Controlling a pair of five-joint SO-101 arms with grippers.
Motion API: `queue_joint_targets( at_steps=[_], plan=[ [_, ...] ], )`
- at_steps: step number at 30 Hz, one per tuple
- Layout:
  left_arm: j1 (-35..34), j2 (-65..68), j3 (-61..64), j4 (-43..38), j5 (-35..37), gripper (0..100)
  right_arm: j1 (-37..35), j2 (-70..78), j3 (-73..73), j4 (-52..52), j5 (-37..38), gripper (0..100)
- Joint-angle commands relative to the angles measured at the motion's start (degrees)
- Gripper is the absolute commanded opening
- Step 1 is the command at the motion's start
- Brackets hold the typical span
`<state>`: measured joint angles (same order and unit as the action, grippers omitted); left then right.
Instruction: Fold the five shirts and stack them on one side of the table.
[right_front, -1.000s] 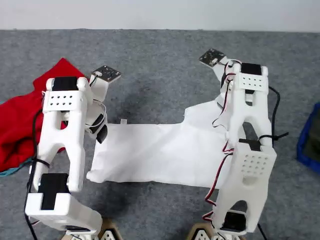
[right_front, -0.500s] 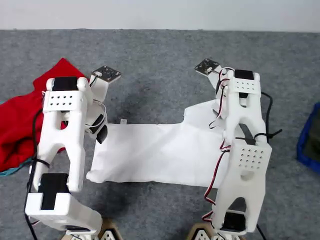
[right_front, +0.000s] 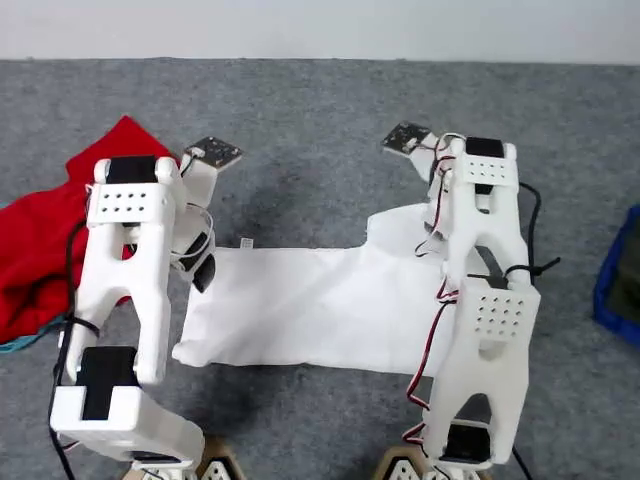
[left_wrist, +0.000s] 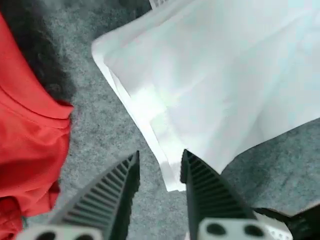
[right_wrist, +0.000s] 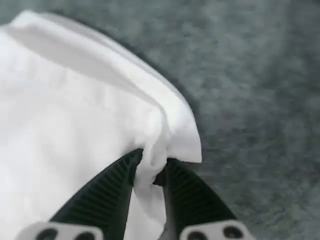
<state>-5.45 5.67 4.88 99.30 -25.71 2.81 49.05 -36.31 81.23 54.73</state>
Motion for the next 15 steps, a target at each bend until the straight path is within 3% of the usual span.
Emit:
queue_joint_targets(
  at_steps=[1,5,15],
  plan=[
    [0.2,-2.7,1.8,1.3,0.7,13,-2.9,-3.8,-1.2,7.0,1.1,0.9],
    [0.1,-2.7,3.6,1.3,0.7,13,-4.4,-6.8,-1.3,14.4,5.7,0.9],
    [0.5,-2.7,3.6,1.1,0.6,9,-4.4,-15.2,-0.6,21.8,6.6,0.9]
  ],
)
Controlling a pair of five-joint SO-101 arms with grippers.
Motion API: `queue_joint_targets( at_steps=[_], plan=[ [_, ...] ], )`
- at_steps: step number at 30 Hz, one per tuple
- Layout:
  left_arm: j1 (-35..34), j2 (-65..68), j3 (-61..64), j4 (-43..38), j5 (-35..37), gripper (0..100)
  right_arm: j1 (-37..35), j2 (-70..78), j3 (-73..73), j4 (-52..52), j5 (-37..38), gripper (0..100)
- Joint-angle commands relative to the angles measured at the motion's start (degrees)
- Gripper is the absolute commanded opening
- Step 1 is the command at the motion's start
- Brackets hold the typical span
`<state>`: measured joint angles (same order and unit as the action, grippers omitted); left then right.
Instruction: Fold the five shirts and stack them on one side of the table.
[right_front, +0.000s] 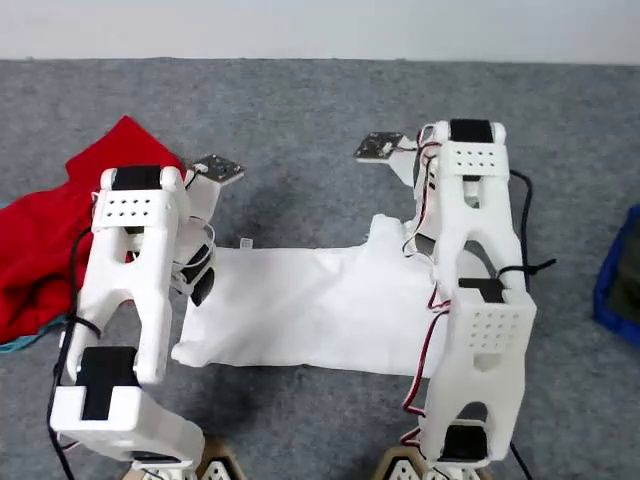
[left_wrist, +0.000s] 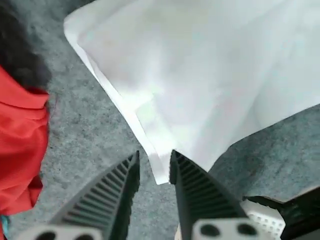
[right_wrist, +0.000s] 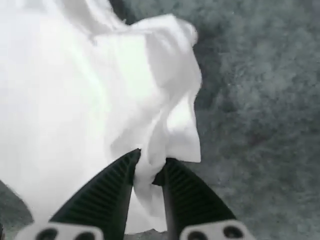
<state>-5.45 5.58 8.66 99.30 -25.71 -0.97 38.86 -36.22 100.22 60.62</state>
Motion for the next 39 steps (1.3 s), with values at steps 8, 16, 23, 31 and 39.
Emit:
queue_joint_targets(
  at_steps=[8,16,23,31,39],
  plan=[
    [0.5,-2.6,-0.1,1.1,0.6,9,-3.1,-15.6,17.4,2.6,2.0,0.9],
    [0.5,-2.6,0.0,1.1,0.6,9,-8.3,-32.5,45.8,-8.0,3.5,0.9],
    [0.4,-2.6,0.0,1.1,0.6,9,-6.6,-38.5,57.2,-21.0,-4.9,21.6],
    [0.5,-2.6,0.0,1.1,0.6,9,-8.2,-42.2,47.1,-1.3,-1.2,12.5],
    [0.4,-2.6,0.0,1.1,0.6,9,-1.0,-49.9,39.1,-10.5,-5.6,9.3]
  ],
)
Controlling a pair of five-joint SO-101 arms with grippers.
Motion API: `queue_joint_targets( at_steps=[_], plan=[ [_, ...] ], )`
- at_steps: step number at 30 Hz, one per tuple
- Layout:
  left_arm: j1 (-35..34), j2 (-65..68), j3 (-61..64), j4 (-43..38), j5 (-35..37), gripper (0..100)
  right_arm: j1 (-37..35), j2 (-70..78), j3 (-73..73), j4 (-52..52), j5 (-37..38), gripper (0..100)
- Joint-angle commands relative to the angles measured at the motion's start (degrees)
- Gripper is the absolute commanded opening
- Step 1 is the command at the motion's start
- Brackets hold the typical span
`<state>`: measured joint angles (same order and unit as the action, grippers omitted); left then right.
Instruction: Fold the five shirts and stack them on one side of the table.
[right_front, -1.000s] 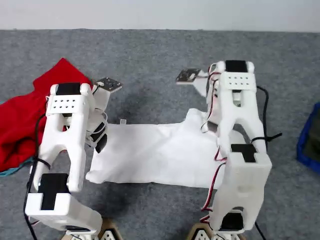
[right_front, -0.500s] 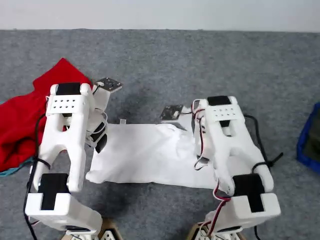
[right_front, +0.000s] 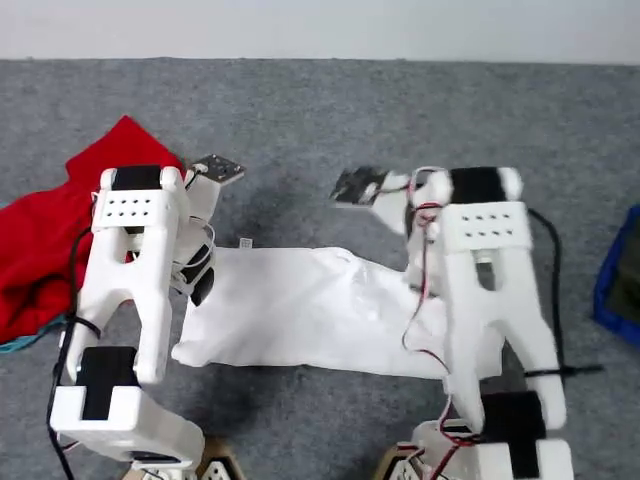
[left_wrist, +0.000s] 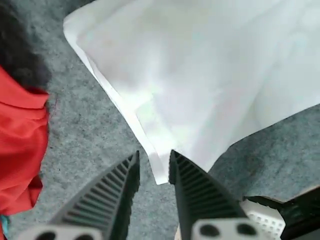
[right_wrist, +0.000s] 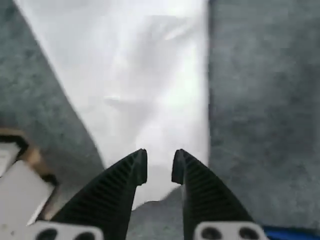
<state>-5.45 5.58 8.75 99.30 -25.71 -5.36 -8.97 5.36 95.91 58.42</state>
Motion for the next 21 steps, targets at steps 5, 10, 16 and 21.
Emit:
queue_joint_targets(
  at_steps=[5,10,16,21],
  plan=[
    [0.4,-2.6,-0.1,1.1,0.6,9,4.9,6.3,4.4,-22.1,-12.7,9.3],
    [-0.3,-2.1,-0.1,1.1,0.6,10,-4.0,14.5,4.5,-14.5,-12.9,9.3],
    [-1.1,1.3,-0.9,-1.7,7.8,18,-8.5,8.8,2.2,-9.7,-13.1,9.3],
    [-2.7,10.9,-6.1,-1.4,20.6,36,-1.7,0.2,0.9,-9.6,-12.8,9.3]
  ],
)
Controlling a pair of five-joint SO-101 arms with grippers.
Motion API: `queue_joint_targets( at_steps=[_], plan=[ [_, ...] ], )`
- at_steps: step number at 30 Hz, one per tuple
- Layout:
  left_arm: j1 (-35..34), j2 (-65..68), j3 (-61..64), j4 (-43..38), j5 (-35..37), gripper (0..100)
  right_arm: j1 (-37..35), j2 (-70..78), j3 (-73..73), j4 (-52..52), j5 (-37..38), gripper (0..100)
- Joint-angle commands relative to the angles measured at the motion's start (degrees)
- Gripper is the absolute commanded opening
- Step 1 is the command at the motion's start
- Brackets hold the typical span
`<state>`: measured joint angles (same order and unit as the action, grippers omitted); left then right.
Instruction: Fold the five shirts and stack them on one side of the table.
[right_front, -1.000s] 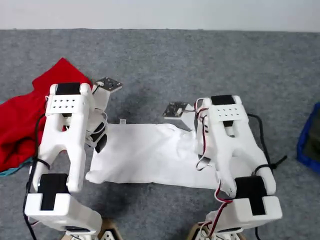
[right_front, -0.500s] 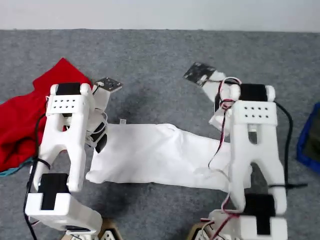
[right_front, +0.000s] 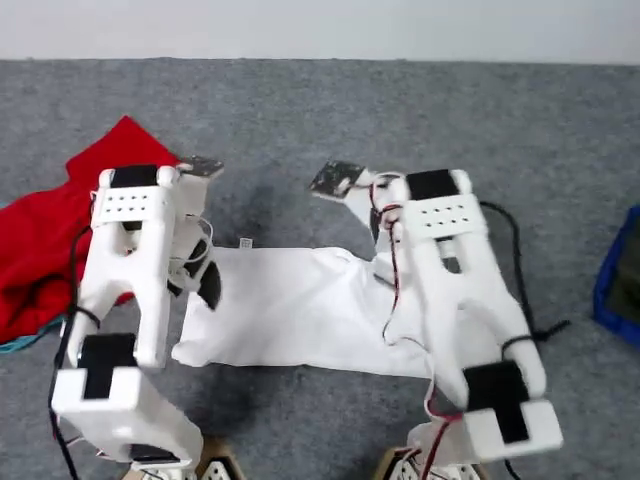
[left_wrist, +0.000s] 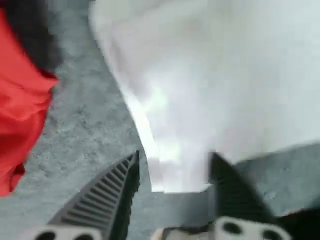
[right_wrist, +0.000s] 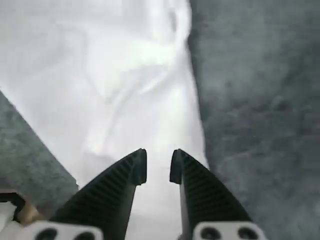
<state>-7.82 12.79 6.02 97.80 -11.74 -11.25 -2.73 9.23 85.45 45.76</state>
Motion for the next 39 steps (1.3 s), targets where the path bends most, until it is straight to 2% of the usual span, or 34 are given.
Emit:
queue_joint_targets(
  at_steps=[1,7,12,16,23,29,34,39],
  plan=[
    [-0.4,6.1,-4.2,1.0,8.0,38,5.9,-7.3,-3.0,0.8,0.1,9.3],
    [-2.5,18.0,-12.4,2.1,11.0,37,17.0,-13.0,-3.0,3.8,7.5,9.3],
    [-3.5,24.6,-17.5,2.6,7.8,29,27.2,-15.1,-3.0,4.1,12.0,9.3],
    [-3.3,28.2,-18.1,2.7,5.5,26,32.7,-15.2,-3.0,4.1,14.0,9.3],
    [-3.5,35.8,-22.1,2.8,-0.8,13,38.9,-15.5,-2.8,4.2,13.9,9.3],
    [-3.1,36.7,-22.5,2.8,-4.5,1,43.5,-14.9,-1.5,3.7,13.9,9.3],
    [-3.0,35.2,-22.5,2.9,-5.0,1,43.6,-14.9,4.7,3.4,13.5,9.3],
    [-0.9,27.5,-22.5,2.9,-4.9,1,44.9,-15.4,9.4,3.2,13.5,9.3]
  ],
)
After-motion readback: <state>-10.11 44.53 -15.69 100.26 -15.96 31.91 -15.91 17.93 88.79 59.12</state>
